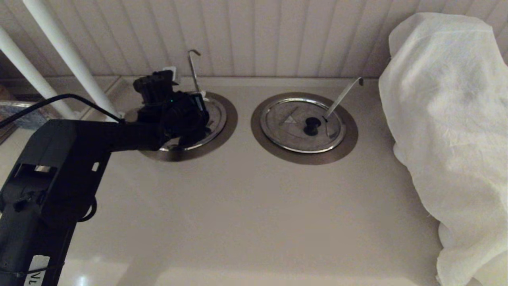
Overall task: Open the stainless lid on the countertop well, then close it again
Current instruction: Stir with a spoon
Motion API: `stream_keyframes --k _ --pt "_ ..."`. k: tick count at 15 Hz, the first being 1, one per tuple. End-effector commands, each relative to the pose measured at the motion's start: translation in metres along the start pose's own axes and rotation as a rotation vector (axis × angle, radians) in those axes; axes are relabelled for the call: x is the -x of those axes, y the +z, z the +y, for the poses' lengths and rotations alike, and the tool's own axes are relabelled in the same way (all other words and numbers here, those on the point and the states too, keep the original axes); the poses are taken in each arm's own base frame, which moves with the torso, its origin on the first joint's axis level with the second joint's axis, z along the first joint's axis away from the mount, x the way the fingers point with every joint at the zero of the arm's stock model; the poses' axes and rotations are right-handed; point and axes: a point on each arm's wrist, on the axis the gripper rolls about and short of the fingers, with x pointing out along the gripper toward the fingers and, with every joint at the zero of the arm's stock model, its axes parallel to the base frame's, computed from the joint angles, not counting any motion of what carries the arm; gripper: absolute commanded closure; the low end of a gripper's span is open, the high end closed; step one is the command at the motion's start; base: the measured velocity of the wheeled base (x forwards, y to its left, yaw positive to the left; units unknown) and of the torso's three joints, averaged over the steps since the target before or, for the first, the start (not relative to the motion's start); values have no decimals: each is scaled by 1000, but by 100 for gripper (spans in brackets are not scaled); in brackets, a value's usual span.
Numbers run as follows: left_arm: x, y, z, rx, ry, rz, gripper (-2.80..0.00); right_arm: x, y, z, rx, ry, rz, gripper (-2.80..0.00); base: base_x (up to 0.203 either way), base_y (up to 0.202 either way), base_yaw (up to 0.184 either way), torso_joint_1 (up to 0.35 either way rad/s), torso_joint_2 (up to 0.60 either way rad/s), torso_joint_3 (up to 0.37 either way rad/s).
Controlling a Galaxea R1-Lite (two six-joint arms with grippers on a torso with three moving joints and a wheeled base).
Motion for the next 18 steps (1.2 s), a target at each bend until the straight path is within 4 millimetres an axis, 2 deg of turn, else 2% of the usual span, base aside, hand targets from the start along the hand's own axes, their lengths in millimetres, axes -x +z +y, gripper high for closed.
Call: stream_keyframes --k 1,4,7,12,15,18 --pt "5 20 -10 -4 7 -43 0 0 0 0 0 0 0 -280 0 0 0 0 0 0" --pt "18 48 -14 -6 77 -89 0 0 0 0 1 1 0 -280 0 0 0 0 0 0" --pt "36 59 -15 -3 109 -64 0 0 0 0 0 1 0 -280 0 0 0 0 0 0" --pt "64 54 -13 -28 146 25 0 0 0 0 1 0 0 -280 0 0 0 0 0 0" --pt "74 36 -10 -16 167 97 0 0 0 0 0 0 0 -280 0 0 0 0 0 0" --pt "82 41 -11 56 147 74 0 0 0 0 0 0 0 -280 0 0 0 0 0 0"
